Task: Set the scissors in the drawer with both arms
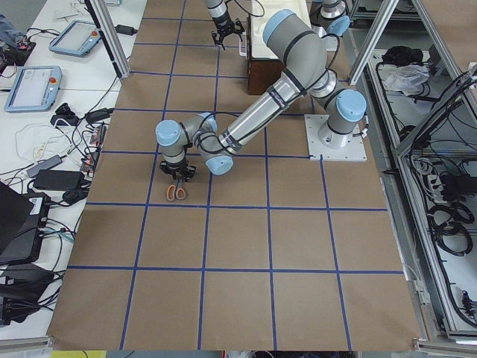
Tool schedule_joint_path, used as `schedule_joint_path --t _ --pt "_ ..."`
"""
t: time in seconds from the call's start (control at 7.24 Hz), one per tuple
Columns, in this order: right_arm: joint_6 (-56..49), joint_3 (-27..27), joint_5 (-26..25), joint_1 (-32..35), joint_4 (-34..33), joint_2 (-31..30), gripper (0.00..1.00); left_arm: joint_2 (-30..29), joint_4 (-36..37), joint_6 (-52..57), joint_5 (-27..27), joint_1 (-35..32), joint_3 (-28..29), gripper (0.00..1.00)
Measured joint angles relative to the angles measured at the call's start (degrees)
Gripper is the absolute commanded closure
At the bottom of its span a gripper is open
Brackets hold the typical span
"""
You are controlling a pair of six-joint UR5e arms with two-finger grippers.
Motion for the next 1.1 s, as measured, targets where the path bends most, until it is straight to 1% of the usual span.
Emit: schedule_joint_path --t 0.55,0.69,0.83,0.97,1.1 --pt "0.0 1.6 0.2 0.0 0.1 0.5 0.0 -0.1 0.0 -0.2 -0.1 0.6 0.0 0.45" --pt "0.0 1.7 0.2 0.0 0.0 0.5 0.0 -0.1 0.0 -0.2 -0.2 0.6 0.0 0.48" --pt "-0.1 1.7 0.2 0.0 -0.2 0.6 0.0 -0.2 0.0 -0.2 -0.4 0.7 0.0 0.54" --pt "-0.1 1.8 0.3 -0.1 -0.4 0.6 0.0 -0.2 0.0 -0.2 -0.5 0.7 -0.1 0.55" --pt "-0.1 1.8 0.3 -0.1 -0.6 0.6 0.0 -0.1 0.0 -0.3 -0.5 0.7 -0.1 0.64"
